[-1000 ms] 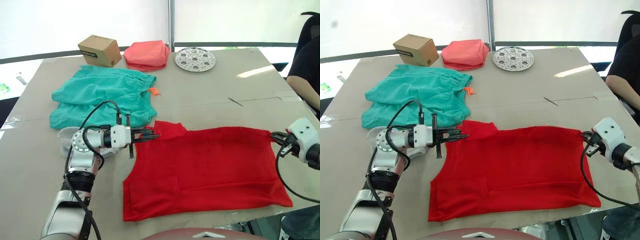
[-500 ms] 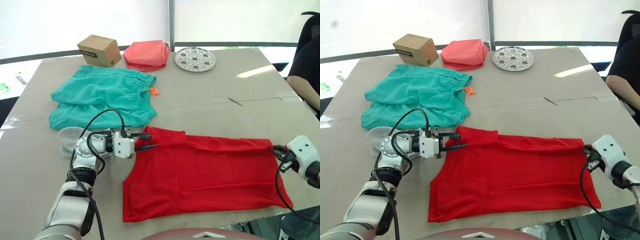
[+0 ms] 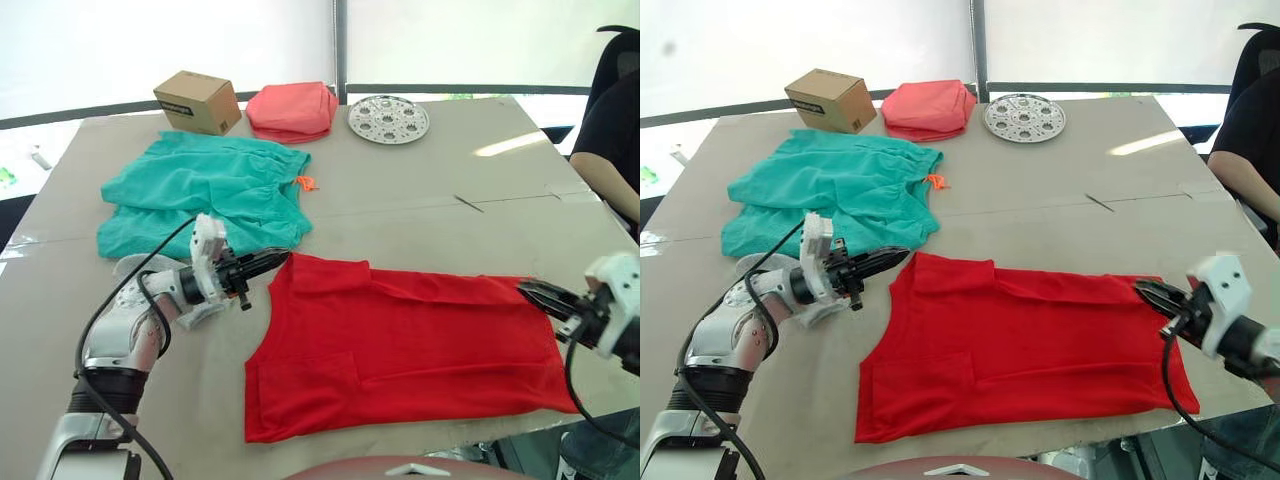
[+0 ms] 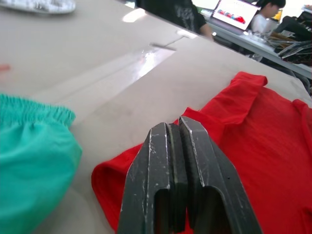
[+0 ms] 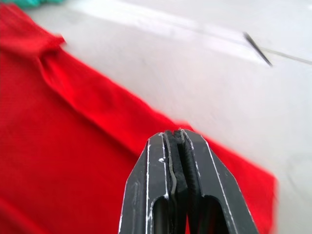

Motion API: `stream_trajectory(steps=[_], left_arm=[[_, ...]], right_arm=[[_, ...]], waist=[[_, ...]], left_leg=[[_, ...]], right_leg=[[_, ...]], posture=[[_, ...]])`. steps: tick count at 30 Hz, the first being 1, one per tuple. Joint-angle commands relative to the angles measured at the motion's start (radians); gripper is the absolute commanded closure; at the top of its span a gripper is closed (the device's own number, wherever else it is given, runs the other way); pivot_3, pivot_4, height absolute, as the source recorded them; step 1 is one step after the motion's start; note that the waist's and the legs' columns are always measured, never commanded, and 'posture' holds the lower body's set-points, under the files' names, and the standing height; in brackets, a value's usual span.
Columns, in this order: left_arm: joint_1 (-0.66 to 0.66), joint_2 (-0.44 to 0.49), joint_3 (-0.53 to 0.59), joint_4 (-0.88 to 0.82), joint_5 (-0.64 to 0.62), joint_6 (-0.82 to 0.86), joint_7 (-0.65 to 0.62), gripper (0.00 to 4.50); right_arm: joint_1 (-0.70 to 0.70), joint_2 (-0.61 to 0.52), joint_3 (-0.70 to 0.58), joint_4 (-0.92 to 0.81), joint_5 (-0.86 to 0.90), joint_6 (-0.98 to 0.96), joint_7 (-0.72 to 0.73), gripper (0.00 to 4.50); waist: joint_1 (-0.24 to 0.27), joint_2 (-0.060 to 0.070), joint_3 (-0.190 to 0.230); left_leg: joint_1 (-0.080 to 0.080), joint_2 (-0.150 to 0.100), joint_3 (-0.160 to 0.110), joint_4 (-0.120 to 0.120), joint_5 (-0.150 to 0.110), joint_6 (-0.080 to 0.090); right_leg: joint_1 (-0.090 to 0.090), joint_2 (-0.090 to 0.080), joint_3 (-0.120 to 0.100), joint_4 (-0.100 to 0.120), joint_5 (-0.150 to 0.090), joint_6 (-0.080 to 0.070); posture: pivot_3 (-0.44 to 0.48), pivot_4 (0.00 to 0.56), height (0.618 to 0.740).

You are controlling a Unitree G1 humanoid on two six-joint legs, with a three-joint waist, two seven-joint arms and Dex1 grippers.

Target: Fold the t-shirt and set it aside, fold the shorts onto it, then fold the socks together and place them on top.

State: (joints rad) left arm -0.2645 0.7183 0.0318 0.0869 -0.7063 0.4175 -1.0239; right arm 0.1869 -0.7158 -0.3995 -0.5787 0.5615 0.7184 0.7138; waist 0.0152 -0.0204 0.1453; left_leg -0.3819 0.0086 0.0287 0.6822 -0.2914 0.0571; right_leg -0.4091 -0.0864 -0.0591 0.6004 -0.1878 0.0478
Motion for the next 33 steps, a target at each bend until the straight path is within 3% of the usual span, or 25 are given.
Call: stream_trajectory(steps=[1,6,13,18,22,24,26,28,30,31,32,33], left_arm=[[-0.073,-0.011,-0.005,-0.008,0.028,0.138,0.084,4.4],[-0.156,-0.031,-0.018,0.05,0.077,0.255,0.148,4.4],[-0.13,-0.009,-0.082,0.008,0.129,0.298,0.046,4.4],[-0.056,0.026,-0.058,-0.091,0.059,0.249,-0.174,4.4],[-0.014,0.109,-0.099,-0.104,0.11,0.183,-0.331,4.4],[-0.05,0.077,-0.048,-0.068,0.054,0.223,-0.312,4.4],[-0.125,0.008,0.006,0.003,0.037,0.253,-0.211,4.4],[-0.175,-0.037,0.007,0.064,0.128,0.172,-0.113,4.4],[-0.191,-0.025,-0.02,0.082,0.152,0.163,-0.16,4.4],[-0.193,-0.022,-0.028,0.084,0.167,0.146,-0.168,3.81],[-0.195,-0.024,-0.031,0.086,0.183,0.124,-0.165,3.58],[-0.195,-0.029,-0.036,0.096,0.22,0.068,-0.151,3.07]], right_arm=[[-0.069,-0.009,0.12,0.062,-0.077,0.004,-0.054,4.5],[-0.104,-0.028,0.237,0.174,-0.15,-0.051,-0.021,4.5],[-0.104,-0.004,0.259,0.155,-0.128,-0.126,0.037,4.5],[-0.073,-0.003,0.281,0.142,-0.137,-0.174,0.073,4.5],[-0.058,-0.006,0.284,0.129,-0.135,-0.205,0.096,4.5],[-0.051,0.008,0.272,0.098,-0.106,-0.249,0.123,4.5],[-0.05,0.019,0.262,0.068,-0.085,-0.285,0.142,4.5],[-0.057,0.026,0.263,0.058,-0.083,-0.291,0.136,4.5],[-0.055,0.028,0.27,0.057,-0.092,-0.296,0.126,4.5],[-0.052,0.028,0.273,0.058,-0.098,-0.301,0.123,4.5],[-0.049,0.028,0.275,0.058,-0.102,-0.306,0.122,4.5],[-0.045,0.027,0.275,0.059,-0.104,-0.311,0.12,4.5]], waist=[[0.002,0.0,0.0],[0.002,-0.001,0.0],[-0.002,0.0,0.0],[-0.001,0.0,0.0],[0.0,0.0,0.0],[0.002,0.001,0.0],[0.009,0.001,0.001],[0.015,-0.001,0.001],[0.013,-0.003,-0.001],[0.009,-0.004,-0.001],[0.005,-0.003,-0.001],[0.004,-0.003,-0.001]], left_leg=[[0.0,-0.001,0.0,0.0,0.0,0.0],[-0.002,-0.003,0.0,-0.001,0.0,0.0],[0.0,-0.002,0.001,-0.001,0.0,0.0],[-0.001,-0.002,0.001,-0.001,0.0,0.0],[-0.001,-0.002,0.001,-0.001,0.0,0.0],[-0.001,-0.002,0.001,-0.001,0.0,0.0],[-0.002,-0.002,0.001,-0.001,0.0,0.0],[-0.002,-0.002,0.0,0.001,0.0,0.0],[-0.001,-0.002,0.0,0.001,0.0,0.0],[-0.001,-0.002,0.0,0.001,0.0,0.0],[-0.002,-0.002,0.001,0.001,0.0,0.0],[-0.002,-0.002,0.001,0.0,0.0,0.0]], right_leg=[[0.0,0.001,0.0,0.0,0.0,-0.001],[0.0,0.001,0.001,0.0,0.002,-0.004],[0.0,0.001,0.002,0.0,0.0,0.0],[-0.001,0.0,0.002,0.0,0.0,-0.001],[-0.002,-0.001,0.002,0.0,0.002,-0.004],[-0.002,-0.001,0.002,0.0,0.0,-0.001],[-0.002,-0.001,0.001,0.0,0.0,0.0],[-0.002,-0.001,0.001,0.0,0.0,0.0],[-0.001,0.0,0.001,0.0,0.0,0.0],[-0.001,0.0,0.001,0.0,0.0,0.0],[-0.001,0.0,0.002,0.0,0.001,-0.002],[-0.001,0.0,0.002,0.0,0.002,-0.004]], posture=[[0.0,0.15,0.74],[0.0,0.15,0.74],[0.0,0.15,0.74],[0.0,0.15,0.74],[0.0,0.15,0.74],[0.0,0.15,0.74],[0.0,0.15,0.74],[0.0,0.15,0.74],[0.0,0.15,0.74],[0.0,0.15,0.74],[0.0,0.15,0.74],[0.0,0.15,0.74]])
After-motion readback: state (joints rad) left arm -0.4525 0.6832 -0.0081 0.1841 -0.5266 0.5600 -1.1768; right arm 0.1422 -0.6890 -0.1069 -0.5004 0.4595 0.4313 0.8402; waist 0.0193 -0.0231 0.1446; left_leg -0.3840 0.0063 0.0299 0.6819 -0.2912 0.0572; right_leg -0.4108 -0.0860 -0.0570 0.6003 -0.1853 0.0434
